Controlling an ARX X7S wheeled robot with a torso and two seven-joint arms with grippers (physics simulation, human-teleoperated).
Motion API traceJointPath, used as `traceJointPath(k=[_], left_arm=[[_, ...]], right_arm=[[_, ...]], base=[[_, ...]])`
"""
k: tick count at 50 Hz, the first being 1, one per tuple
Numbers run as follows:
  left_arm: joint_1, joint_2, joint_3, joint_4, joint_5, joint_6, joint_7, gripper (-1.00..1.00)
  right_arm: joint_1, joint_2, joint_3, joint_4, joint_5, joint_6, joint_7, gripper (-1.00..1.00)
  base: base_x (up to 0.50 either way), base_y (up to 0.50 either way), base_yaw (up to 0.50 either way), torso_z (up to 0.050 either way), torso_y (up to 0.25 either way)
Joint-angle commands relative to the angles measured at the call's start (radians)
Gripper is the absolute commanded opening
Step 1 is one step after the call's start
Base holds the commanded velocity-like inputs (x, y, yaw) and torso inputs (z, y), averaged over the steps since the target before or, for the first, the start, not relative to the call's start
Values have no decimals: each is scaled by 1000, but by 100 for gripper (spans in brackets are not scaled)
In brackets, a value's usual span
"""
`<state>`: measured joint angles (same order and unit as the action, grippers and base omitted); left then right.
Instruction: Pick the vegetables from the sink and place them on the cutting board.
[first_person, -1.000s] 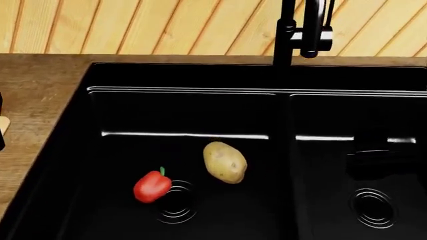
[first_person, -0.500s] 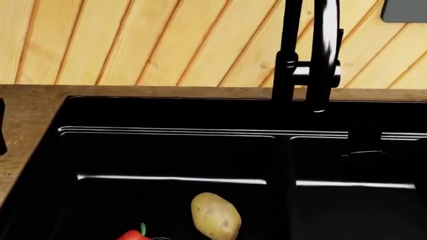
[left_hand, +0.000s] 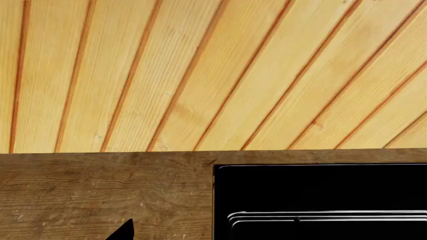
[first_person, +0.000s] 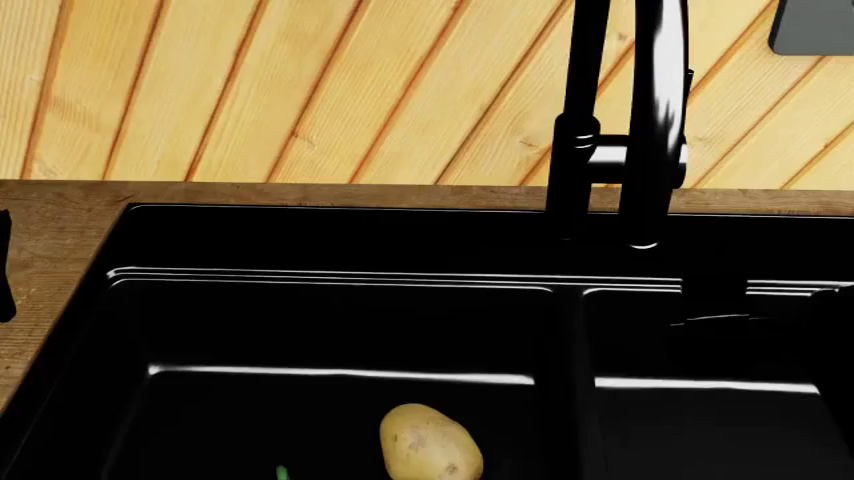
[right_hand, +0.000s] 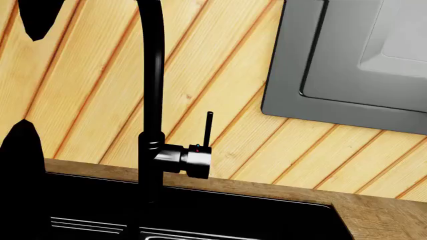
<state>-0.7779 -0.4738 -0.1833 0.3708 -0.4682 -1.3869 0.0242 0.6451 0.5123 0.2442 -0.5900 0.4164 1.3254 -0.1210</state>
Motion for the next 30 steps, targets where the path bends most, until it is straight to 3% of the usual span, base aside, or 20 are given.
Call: traceJointPath(k=[1,5,16,30], left_arm=[[4,18,-16,2,0,-9,2,100],[5,21,-12,21,-11,-27,2,100],[3,13,-21,40,-26,-55,-1,100],[26,21,-27,30,-30,-32,-6,100]], right_arm=[[-27,-1,-29,-7,-21,-33,-8,100],[-40,4,-90,19,-33,11,11,100],[-89,-49,-173,102,-57,-116,13,100],[-152,-115,-193,129,-50,-191,13,100]], base=[[0,0,0,0,0],[0,0,0,0,0],[0,0,0,0,0],[0,0,0,0,0]])
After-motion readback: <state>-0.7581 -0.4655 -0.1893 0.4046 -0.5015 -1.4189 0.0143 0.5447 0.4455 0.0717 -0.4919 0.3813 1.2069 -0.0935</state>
